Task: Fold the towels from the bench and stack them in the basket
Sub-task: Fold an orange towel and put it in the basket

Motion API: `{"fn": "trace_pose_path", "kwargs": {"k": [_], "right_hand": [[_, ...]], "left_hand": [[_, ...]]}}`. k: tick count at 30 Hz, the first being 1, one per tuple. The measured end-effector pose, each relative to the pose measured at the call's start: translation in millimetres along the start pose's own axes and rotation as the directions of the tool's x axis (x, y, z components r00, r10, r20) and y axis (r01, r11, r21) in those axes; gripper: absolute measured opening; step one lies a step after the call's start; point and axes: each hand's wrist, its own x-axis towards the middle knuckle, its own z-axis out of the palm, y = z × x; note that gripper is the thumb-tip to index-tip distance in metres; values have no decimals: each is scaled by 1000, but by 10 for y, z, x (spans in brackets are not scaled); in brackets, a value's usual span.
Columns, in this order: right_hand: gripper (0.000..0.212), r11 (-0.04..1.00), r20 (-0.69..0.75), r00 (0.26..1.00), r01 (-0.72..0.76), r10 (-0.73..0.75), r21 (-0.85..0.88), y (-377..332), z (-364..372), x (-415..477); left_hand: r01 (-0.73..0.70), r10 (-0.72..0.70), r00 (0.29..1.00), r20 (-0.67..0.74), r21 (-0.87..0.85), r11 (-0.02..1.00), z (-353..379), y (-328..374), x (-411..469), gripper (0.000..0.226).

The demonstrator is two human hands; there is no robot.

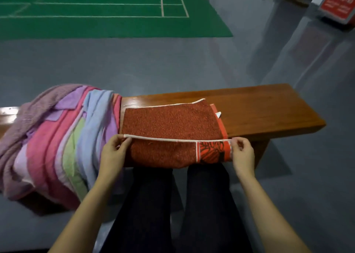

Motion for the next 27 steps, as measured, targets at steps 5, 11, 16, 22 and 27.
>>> {"fn": "trace_pose_path", "kwargs": {"k": [5, 11, 16, 22, 27], "right_hand": [[36, 911, 285, 885, 405, -369, -80, -723, 456, -466], [31, 891, 637, 651, 434, -414, 136, -1105, 1328, -796], [13, 863, 610, 668, 502, -425, 52, -1054, 1777, -569], [12, 967, 658, 723, 255, -209, 26, -892, 2045, -311], [10, 968, 663, 707, 213, -245, 131, -830, 2037, -284]], "left_hand": [[-72, 71, 994, 82, 6, 997, 68, 194, 45, 23], [-84, 85, 993, 88, -8, 996, 101, 257, 121, 20], [-20, 10, 999, 39, 264, 964, 28, 165, 500, 12], [22, -60, 998, 36, 651, 759, 168, -10, 1065, 38], [80, -208, 976, 69, 773, 630, 264, 64, 1211, 56]]}}
